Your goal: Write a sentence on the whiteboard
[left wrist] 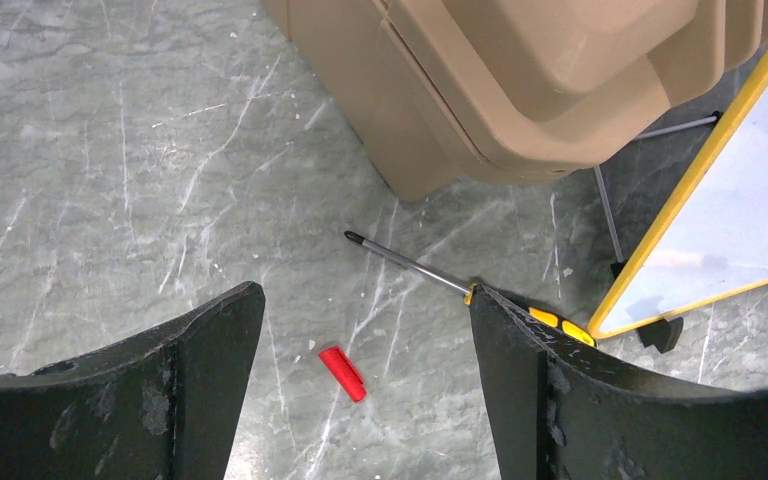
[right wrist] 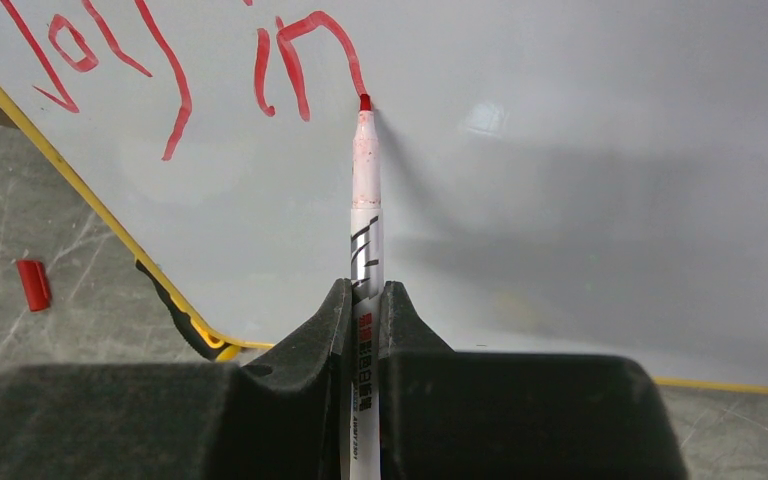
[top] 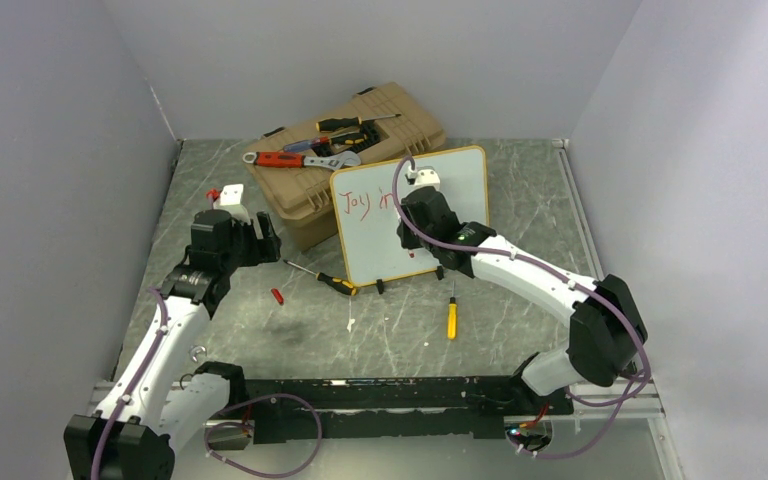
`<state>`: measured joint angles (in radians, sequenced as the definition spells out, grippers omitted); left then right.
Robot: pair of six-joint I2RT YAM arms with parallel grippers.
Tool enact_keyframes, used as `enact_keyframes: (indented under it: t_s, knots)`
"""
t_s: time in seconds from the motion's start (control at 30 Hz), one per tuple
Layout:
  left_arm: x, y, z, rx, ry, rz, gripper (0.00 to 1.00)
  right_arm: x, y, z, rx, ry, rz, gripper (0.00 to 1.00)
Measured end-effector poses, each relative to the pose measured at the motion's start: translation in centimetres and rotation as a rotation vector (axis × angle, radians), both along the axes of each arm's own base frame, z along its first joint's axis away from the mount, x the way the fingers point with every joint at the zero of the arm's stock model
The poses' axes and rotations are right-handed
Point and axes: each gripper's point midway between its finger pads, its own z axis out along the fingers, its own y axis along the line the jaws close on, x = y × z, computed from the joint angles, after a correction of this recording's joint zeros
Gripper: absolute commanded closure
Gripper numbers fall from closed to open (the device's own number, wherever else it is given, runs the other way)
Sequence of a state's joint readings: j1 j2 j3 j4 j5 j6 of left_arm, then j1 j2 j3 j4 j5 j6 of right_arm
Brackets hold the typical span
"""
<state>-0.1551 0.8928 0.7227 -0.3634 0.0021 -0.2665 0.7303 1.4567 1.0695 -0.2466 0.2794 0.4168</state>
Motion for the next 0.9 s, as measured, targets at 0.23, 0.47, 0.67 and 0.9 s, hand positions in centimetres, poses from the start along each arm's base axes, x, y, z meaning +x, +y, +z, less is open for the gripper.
enact_keyframes:
  t_s: [0.23,0.47,0.67,0.9]
  knots:
    - [0.0,-0.1,0.0,0.0,0.0,-0.003,0.19,0.0,0.0,0.1,0.003,-0.001,0.0,1.0]
    - [0.0,-0.1,0.0,0.0,0.0,-0.004,0.19,-0.2,-0.4,0.9,-0.007,-0.02,0.012,1.0]
    - [0.0,-0.1,0.0,0.0,0.0,-0.004,0.19,1.0,-3.0,2.5,-0.02,-0.06,-0.026,1.0]
    - [0.0,-0.1,0.0,0.001,0.001,-0.005,0.19,2.5,-4.8,2.8,-0.054,-0.072,-0.041,1.0]
